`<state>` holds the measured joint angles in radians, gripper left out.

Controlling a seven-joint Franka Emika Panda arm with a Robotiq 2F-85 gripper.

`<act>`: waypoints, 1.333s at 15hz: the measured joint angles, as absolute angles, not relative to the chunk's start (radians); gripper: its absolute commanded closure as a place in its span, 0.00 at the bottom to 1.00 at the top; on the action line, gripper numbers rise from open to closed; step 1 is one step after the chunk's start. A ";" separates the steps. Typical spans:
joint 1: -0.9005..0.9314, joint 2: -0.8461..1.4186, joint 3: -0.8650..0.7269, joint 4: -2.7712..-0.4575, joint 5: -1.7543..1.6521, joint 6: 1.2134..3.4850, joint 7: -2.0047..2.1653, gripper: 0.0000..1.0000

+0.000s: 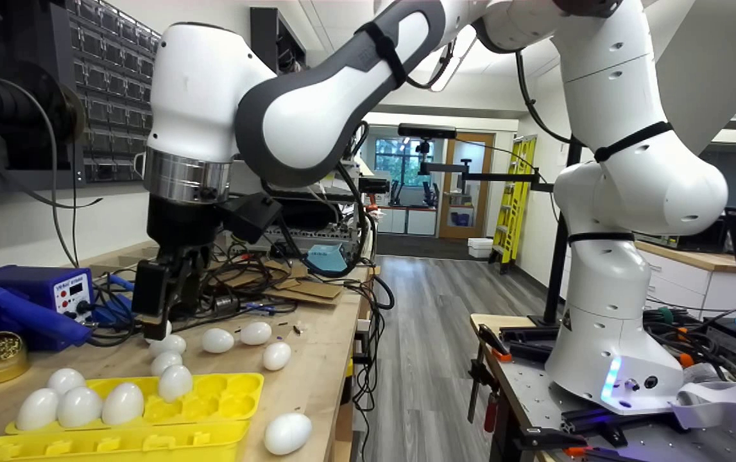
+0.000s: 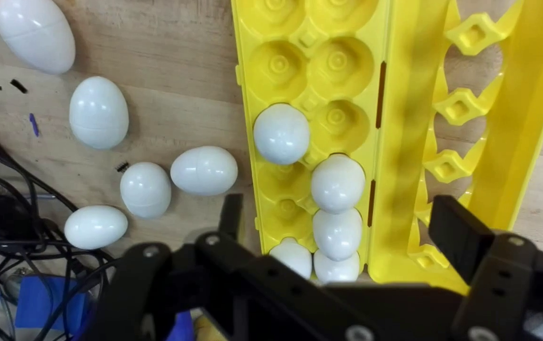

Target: Remove one egg from the box and place it on the countertop

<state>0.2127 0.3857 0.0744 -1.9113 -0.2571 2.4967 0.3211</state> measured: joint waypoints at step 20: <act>0.242 0.592 -0.019 -1.823 -0.259 2.569 0.321 0.00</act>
